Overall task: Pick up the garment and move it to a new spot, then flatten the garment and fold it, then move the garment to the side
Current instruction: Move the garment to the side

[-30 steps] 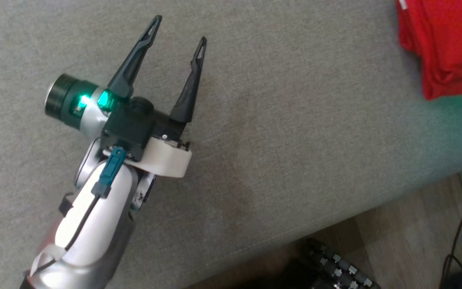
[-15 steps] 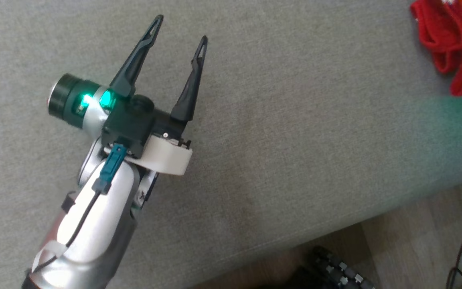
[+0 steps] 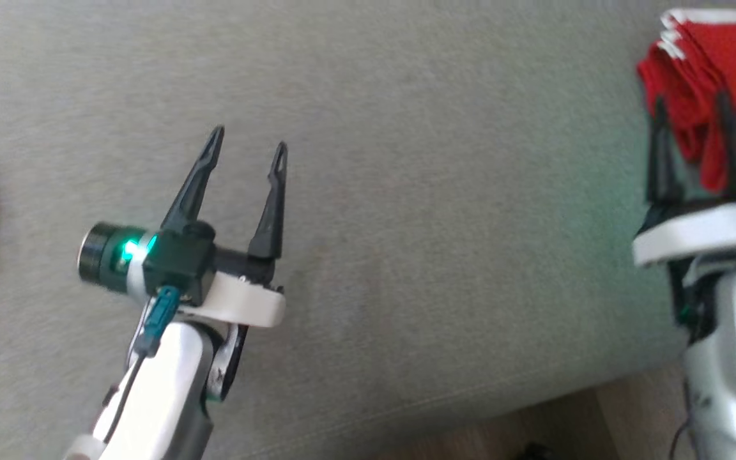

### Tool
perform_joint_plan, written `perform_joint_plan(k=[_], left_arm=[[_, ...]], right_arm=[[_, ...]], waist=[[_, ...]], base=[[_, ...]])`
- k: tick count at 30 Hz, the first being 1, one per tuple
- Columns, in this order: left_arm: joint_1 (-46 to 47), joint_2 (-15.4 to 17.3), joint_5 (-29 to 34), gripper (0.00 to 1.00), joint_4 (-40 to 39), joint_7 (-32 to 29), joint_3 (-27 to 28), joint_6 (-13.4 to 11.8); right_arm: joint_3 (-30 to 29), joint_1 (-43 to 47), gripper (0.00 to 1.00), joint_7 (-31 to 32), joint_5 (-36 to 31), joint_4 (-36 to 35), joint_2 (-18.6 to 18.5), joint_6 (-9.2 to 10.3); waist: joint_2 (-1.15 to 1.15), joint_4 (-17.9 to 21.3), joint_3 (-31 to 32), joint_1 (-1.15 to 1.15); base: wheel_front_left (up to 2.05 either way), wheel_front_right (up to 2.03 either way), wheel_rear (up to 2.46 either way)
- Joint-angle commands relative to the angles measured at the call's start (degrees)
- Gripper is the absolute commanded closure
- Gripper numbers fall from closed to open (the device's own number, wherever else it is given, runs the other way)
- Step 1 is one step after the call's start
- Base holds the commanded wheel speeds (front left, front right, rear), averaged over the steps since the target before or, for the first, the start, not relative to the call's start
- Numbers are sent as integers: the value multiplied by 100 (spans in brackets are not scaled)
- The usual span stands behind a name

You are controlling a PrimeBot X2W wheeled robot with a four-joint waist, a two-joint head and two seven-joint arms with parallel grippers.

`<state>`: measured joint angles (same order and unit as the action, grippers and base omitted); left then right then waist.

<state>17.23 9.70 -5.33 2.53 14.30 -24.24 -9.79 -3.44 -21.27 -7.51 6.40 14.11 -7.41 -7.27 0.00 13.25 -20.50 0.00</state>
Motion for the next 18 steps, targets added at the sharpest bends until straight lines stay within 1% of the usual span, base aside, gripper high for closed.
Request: perform_joint_plan(k=[1,4,8,11,18], left_arm=[[-15,28,-48,0,-139,60,264,-77],[-216,18,-153,0,-102,64,391,-186],[-454,47,-281,0,13,67,568,-270],[-655,89,-368,0,57,68,722,-324],[-1021,163,-474,0,135,69,916,-361]], right_arm=[[166,120,0,35,-18,-323,27,-22],[353,528,0,152,54,-663,176,-22],[455,969,0,267,112,-995,255,-22],[514,1216,0,346,128,-1199,301,-22],[508,1629,0,460,98,-1513,377,-22]], waist=[[0,-333,315,0],[0,-600,521,0],[0,-934,765,0],[0,-1088,927,0],[0,-1258,1270,0]], base=[[0,0,0],[0,0,0],[0,0,0],[0,0,0],[0,0,0]])
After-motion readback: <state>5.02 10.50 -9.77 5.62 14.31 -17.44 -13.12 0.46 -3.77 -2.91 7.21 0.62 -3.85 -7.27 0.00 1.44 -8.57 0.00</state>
